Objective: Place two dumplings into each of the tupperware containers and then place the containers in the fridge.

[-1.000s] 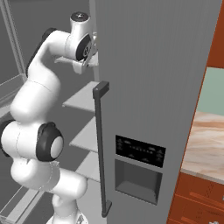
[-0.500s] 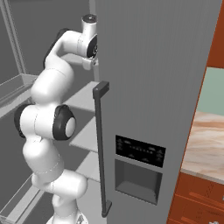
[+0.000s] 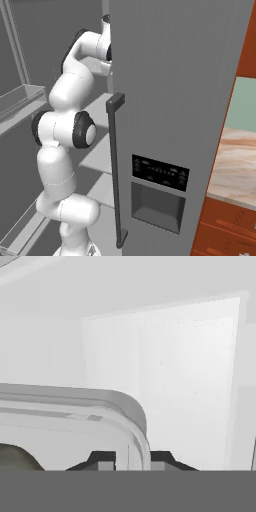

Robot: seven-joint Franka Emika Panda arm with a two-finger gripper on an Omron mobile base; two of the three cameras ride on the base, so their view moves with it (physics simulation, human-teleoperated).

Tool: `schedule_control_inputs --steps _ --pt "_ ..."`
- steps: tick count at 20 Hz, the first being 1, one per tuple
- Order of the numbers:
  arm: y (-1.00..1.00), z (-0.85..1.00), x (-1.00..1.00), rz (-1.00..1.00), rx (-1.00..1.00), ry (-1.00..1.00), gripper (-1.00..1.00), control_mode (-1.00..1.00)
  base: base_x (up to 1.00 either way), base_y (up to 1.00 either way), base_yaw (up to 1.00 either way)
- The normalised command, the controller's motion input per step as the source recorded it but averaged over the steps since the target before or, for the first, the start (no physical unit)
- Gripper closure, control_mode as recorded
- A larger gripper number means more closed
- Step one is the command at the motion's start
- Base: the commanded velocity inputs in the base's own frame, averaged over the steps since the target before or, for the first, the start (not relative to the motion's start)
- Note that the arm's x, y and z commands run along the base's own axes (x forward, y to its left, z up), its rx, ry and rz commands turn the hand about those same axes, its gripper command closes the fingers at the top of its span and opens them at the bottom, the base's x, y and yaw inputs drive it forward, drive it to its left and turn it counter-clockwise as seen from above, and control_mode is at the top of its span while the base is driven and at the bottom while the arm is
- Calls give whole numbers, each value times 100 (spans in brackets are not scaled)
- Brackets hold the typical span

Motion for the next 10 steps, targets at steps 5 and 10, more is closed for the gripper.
schedule_control_inputs --steps 5,10 --pt "0 0 0 0 0 0 100 -100 0 0 0" --pt "0 0 0 0 0 0 -100 -100 0 0 0"
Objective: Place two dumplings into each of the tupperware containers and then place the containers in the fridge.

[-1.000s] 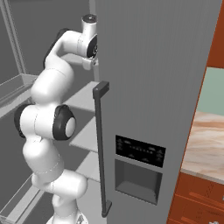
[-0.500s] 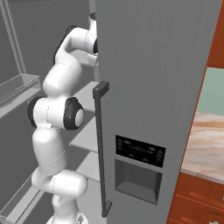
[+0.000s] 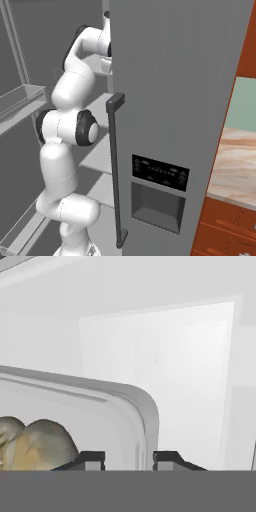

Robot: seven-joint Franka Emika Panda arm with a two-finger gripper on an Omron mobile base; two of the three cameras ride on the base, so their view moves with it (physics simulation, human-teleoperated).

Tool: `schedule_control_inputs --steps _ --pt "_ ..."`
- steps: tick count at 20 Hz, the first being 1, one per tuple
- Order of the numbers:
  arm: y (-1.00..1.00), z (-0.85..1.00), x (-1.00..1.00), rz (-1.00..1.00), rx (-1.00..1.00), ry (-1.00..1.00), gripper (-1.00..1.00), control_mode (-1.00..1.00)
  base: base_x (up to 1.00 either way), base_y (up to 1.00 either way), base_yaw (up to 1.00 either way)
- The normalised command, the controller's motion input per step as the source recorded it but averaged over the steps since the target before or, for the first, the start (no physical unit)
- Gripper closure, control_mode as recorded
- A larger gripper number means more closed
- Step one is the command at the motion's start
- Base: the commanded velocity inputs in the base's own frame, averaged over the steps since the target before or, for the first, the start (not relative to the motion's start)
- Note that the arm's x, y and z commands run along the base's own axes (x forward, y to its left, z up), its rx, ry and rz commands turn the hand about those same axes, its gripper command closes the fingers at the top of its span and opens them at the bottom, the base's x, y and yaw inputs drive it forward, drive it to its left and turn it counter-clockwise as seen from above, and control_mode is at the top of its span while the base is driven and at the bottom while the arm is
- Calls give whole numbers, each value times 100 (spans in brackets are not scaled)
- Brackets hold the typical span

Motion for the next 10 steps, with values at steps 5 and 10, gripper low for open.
schedule_control_inputs --steps 5,10 --pt "0 0 0 0 0 0 -100 -100 0 0 0" --pt "0 0 -34 0 0 -8 -100 -100 0 0 0"
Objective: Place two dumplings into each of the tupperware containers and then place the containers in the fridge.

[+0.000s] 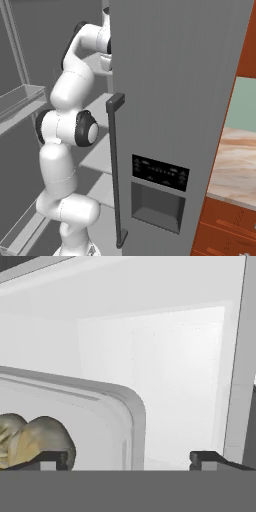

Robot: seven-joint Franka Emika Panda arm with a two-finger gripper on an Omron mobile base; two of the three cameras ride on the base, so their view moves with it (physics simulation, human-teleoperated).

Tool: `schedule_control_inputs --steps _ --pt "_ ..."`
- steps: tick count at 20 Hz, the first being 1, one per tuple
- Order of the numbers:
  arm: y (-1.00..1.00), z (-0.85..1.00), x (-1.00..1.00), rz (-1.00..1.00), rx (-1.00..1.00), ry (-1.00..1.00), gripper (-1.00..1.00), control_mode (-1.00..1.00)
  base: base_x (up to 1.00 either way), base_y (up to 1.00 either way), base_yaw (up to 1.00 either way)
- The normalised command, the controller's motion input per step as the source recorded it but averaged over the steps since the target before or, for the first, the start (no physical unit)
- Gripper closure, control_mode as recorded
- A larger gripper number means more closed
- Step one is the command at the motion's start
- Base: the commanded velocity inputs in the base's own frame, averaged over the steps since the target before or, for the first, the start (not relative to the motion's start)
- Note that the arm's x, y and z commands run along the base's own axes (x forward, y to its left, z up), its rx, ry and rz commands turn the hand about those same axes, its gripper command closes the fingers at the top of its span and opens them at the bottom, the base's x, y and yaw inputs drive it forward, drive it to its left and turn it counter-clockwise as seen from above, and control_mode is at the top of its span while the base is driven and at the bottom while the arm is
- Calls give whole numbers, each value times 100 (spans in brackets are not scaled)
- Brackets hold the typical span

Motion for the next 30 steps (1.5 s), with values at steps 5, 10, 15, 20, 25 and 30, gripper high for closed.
schedule_control_inputs --steps 5,10,15,20,25,30 --pt "4 0 -69 0 0 -43 -100 -100 0 0 0" --pt "21 -13 -82 0 0 -18 -100 -100 0 0 0" --pt "-2 0 -100 7 -2 -7 -100 -100 0 0 0" --pt "-2 -3 -100 21 -12 2 -100 -100 0 0 0" --pt "3 -28 -100 46 -27 11 -100 -100 0 0 0" --pt "23 -53 -100 48 -33 17 -100 -100 0 0 0"
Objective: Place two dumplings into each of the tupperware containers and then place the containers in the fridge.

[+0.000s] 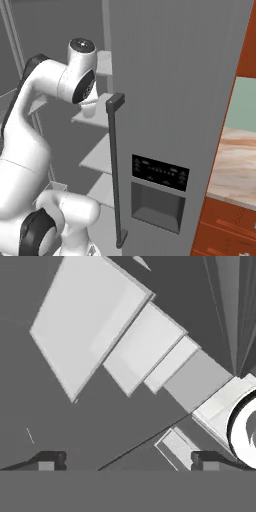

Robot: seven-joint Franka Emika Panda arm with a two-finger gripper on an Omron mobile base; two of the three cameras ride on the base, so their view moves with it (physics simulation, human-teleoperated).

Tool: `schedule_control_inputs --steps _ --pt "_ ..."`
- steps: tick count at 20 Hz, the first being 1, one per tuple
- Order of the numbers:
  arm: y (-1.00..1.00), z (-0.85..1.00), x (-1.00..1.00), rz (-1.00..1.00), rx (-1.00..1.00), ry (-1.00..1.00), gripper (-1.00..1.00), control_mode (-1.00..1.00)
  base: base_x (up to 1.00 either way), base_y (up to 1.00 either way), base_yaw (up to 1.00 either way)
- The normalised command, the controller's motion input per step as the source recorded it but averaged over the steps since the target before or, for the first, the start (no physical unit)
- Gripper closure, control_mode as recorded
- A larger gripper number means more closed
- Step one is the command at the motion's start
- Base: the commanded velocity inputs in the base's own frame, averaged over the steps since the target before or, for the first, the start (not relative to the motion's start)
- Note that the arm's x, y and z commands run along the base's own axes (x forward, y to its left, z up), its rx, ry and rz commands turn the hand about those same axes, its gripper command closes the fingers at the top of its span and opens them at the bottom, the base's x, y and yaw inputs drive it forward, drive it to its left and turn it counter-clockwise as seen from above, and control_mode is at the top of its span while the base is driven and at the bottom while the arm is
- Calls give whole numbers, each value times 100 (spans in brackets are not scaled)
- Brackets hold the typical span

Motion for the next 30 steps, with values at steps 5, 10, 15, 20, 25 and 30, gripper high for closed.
schedule_control_inputs --steps 5,10,15,20,25,30 --pt "19 -77 -80 43 -37 21 -100 -100 0 0 0" --pt "19 -45 -79 40 -33 3 -100 -100 0 0 0" --pt "0 -20 -78 50 -19 1 -100 -100 0 0 0" --pt "-3 -2 -13 7 -1 0 -100 -100 0 0 0" --pt "-14 -1 0 4 0 0 -100 -100 0 0 0" --pt "-6 0 0 3 0 0 -100 100 -45 0 1"
